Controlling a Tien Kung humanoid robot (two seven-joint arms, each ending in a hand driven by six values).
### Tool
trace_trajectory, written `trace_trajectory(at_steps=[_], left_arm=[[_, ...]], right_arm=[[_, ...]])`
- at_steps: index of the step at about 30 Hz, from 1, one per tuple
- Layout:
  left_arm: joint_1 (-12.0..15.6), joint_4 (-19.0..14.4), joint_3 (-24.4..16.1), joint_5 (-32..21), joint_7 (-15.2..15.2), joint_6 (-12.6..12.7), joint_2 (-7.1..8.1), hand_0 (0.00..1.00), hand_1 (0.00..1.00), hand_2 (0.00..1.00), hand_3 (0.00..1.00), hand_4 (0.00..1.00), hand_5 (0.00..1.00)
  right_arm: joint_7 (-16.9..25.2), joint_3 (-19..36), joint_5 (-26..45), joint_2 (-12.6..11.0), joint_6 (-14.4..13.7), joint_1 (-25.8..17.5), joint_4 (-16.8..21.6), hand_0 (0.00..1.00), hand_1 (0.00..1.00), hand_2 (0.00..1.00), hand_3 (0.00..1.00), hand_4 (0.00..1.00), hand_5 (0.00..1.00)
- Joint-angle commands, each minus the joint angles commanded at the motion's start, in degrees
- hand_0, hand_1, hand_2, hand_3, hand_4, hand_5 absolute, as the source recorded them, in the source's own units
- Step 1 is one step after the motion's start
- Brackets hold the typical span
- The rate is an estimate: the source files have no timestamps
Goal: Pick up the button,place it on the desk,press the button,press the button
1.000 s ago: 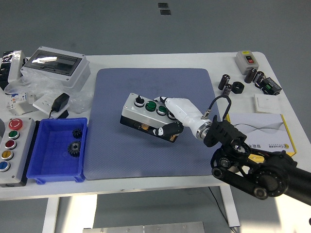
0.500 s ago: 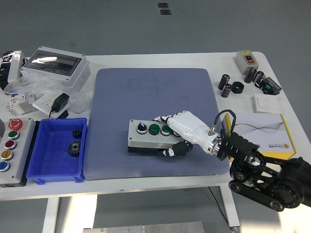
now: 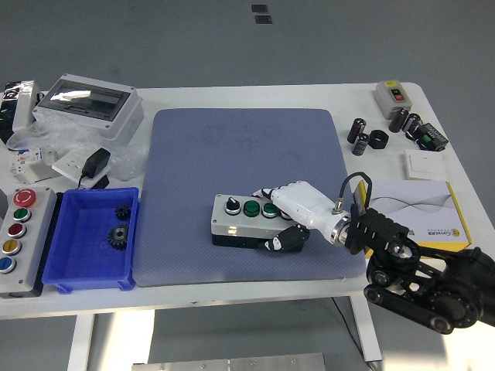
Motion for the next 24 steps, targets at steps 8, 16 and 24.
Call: trace_trajectory(at_steps=[8,16,24], left_arm=[[-0.01,0.00,0.07,-0.23,-0.07,0.04,-0.20,0.625,0.597,0.534,0.587,0.669,0.144],[0.02,0.00,0.11,-0.33,-0.01,0.06,-0.32,0.625,0.597,0.534,0.587,0.669,0.145],[0.03,0.00,0.13,-0.23,0.02,0.02,-0.31,0.625,0.597,0.534,0.585,0.664,0.142]], right_arm=[[0.17,0.06,0.54,-0.37,-0.43,0.13,0.13,0.799,0.761,0.765,0.722,0.436,0.002],[0.25,-0.15,0.79,-0.73,-0.74,0.49,0.41,0.833,0.784,0.787,0.758,0.475,0.002],[0.32,0.00,1.84,-1.37,-0.21,0.66,0.94,0.835,0.790,0.790,0.791,0.510,0.002]])
